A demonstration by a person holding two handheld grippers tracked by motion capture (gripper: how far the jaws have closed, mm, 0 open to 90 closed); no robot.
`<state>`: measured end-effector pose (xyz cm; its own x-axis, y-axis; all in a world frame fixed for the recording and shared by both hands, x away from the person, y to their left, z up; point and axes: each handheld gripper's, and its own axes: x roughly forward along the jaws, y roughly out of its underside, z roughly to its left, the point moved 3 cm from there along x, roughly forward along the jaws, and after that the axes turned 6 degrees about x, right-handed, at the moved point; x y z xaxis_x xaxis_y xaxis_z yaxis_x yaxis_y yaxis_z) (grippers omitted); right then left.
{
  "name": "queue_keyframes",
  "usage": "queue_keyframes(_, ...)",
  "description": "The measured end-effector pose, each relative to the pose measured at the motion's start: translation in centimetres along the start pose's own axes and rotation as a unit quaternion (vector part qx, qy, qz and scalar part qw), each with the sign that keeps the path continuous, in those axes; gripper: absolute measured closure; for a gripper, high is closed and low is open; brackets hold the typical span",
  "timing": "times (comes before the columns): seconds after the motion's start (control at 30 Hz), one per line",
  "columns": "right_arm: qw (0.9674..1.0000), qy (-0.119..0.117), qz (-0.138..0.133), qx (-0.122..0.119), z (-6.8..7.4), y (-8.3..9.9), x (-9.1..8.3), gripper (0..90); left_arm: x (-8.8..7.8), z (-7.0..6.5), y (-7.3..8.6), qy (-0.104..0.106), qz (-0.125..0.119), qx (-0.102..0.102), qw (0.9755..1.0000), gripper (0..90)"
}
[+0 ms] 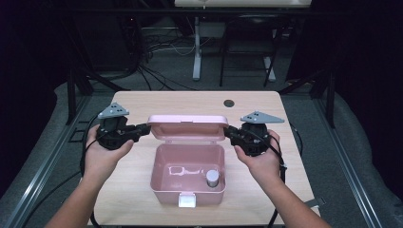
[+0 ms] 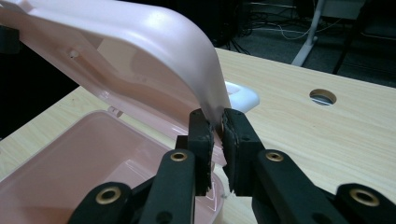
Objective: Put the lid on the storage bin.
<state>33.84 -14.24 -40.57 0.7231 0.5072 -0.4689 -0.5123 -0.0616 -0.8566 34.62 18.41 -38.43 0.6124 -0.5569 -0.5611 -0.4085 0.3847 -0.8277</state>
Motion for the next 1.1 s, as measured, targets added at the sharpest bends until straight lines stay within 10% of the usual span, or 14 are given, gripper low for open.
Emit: queue_keyframes(1.1, 0.9999, -0.012, 0.002, -0.012, 0.8, 1.2, -1.1, 78.5, -1.0, -1.1, 1.1, 0.006, 0.004, 0.011, 0.9999, 81.5)
